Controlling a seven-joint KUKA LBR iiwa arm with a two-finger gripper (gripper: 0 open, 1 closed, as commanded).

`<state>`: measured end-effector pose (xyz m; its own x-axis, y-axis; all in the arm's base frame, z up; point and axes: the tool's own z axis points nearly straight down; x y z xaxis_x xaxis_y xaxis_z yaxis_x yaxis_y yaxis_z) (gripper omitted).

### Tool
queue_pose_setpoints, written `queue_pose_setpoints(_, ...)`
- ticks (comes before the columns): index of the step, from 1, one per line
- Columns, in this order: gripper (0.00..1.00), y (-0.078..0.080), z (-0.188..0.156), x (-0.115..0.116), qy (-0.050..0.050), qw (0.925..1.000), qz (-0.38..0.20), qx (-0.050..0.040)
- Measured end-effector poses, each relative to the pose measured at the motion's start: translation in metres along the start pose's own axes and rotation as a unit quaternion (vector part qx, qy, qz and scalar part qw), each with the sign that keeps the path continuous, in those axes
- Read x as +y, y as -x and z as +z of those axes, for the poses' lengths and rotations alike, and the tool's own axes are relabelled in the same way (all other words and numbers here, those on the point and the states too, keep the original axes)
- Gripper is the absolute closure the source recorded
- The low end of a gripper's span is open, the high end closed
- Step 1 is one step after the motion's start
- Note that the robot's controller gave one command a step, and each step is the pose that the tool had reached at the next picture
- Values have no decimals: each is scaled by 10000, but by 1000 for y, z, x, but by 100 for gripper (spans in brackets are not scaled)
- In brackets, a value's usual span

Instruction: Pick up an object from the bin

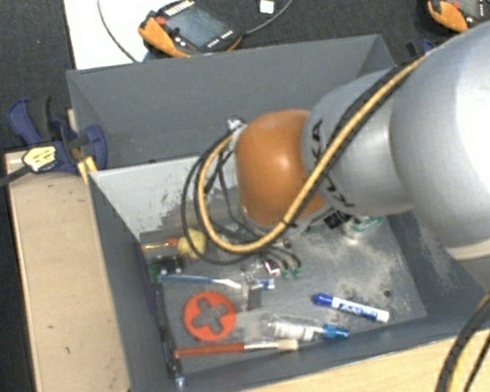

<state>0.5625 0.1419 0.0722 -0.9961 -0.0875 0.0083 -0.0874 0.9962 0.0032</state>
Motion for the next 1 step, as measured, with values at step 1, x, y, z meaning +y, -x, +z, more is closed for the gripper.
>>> queue_pose_setpoints(1, 0, -4, 2, 69, 8, 9981, 605, -122)
